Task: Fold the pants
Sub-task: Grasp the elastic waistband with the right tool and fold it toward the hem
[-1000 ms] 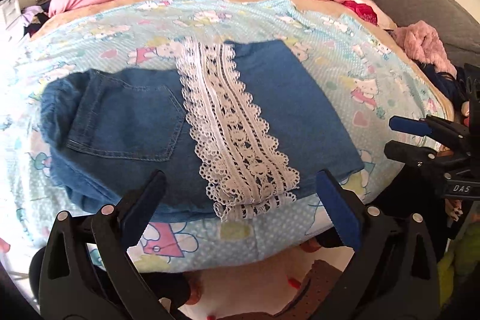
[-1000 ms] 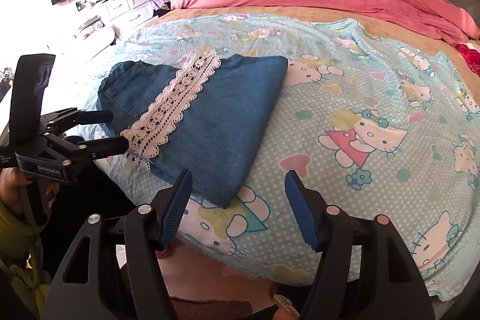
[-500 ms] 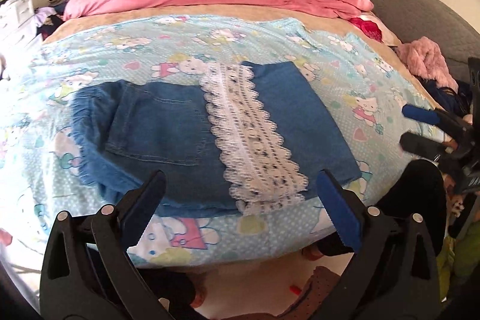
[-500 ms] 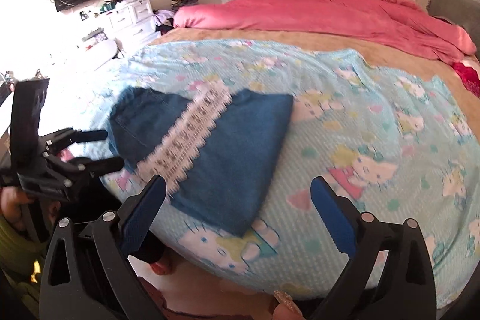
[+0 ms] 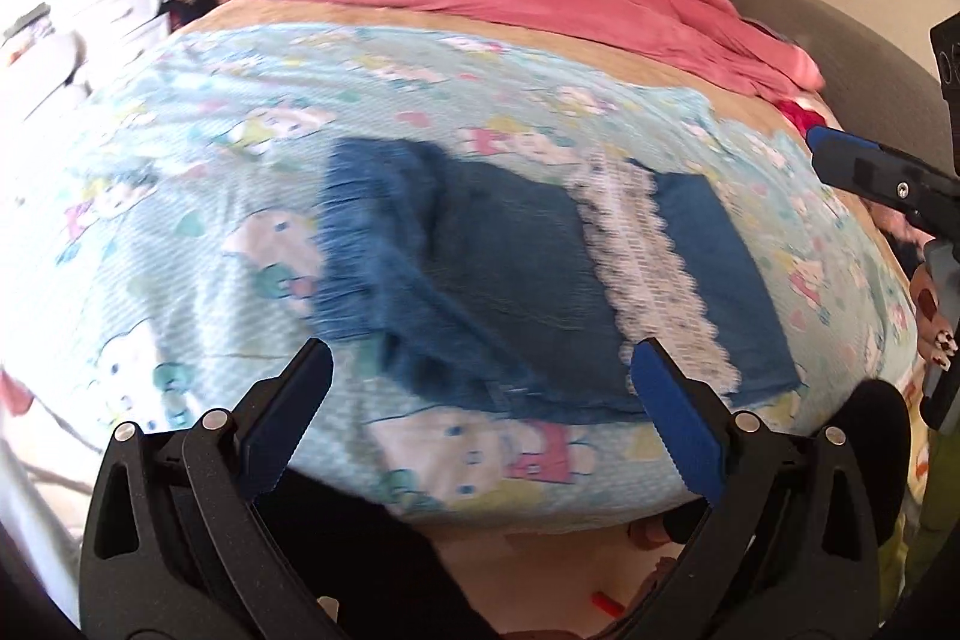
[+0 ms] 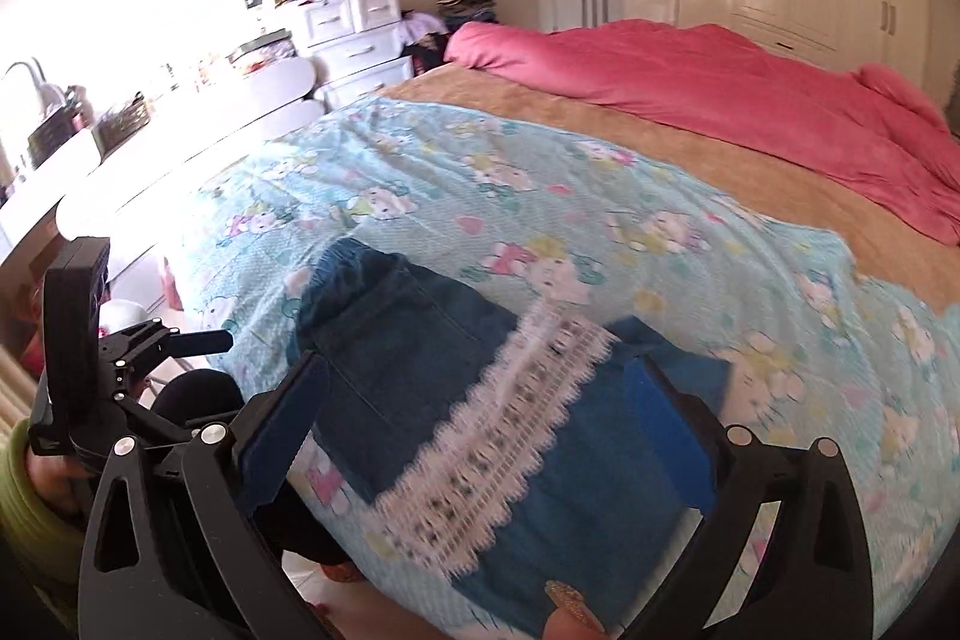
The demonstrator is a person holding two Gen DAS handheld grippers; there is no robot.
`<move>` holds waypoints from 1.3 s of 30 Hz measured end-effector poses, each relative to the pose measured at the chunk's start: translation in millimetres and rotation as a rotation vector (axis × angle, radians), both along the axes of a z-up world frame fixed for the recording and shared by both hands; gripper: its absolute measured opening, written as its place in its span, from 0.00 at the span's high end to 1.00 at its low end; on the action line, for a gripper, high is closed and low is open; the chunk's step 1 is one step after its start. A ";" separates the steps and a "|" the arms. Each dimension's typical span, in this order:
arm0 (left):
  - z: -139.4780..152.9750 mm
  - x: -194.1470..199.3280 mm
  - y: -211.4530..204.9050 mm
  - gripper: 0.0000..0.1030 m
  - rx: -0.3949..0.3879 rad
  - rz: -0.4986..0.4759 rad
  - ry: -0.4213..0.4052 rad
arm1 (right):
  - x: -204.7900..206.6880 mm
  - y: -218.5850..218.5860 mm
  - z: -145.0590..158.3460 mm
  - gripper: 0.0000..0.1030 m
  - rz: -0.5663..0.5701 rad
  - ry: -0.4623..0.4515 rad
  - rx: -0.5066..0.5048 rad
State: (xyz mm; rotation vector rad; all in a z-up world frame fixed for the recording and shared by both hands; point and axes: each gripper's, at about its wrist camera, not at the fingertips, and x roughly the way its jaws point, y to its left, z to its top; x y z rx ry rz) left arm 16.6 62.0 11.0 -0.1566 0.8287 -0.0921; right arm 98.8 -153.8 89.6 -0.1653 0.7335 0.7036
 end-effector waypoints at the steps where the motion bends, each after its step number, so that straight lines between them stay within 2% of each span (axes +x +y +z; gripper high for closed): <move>1: -2.5 0.8 7.1 0.09 -0.007 0.018 0.007 | 5.2 10.4 -1.9 0.04 0.019 0.008 -0.007; 5: -14.0 3.6 35.1 0.09 -0.039 0.085 0.034 | 25.7 52.3 -14.1 0.04 0.092 0.059 -0.041; 10: -24.5 6.8 52.8 0.09 -0.107 0.108 0.055 | 46.6 95.3 -27.6 0.04 0.167 0.109 -0.081; 16: -35.0 17.0 47.8 0.09 -0.134 0.077 0.080 | 79.5 137.3 -45.5 0.04 0.242 0.195 -0.114; 20: -42.6 27.2 42.9 0.09 -0.208 0.045 0.098 | 92.8 160.8 -55.0 0.04 0.294 0.237 -0.133; 25: -52.3 40.3 34.5 0.10 -0.245 0.034 0.115 | 104.2 191.7 -74.7 0.05 0.353 0.304 -0.185; 27: -56.4 44.7 34.7 0.22 -0.266 0.044 0.115 | 107.9 200.7 -83.9 0.05 0.357 0.333 -0.205; 30: -60.9 45.1 39.8 0.30 -0.287 0.069 0.112 | 114.4 210.1 -97.9 0.05 0.329 0.382 -0.242; 33: -61.6 42.2 43.2 0.36 -0.298 0.075 0.107 | 114.6 216.3 -105.1 0.05 0.349 0.395 -0.245; 35: -62.6 41.6 44.1 0.36 -0.306 0.073 0.108 | 112.6 221.3 -108.4 0.16 0.371 0.394 -0.251; 36: -63.1 41.3 44.2 0.36 -0.308 0.073 0.109 | 111.3 223.3 -109.9 0.30 0.387 0.399 -0.249; 37: -63.5 41.3 44.0 0.36 -0.310 0.072 0.109 | 110.4 224.2 -110.8 0.39 0.394 0.403 -0.245; 39: -64.0 41.3 45.0 0.32 -0.313 0.069 0.107 | 108.0 224.1 -111.7 0.49 0.399 0.386 -0.248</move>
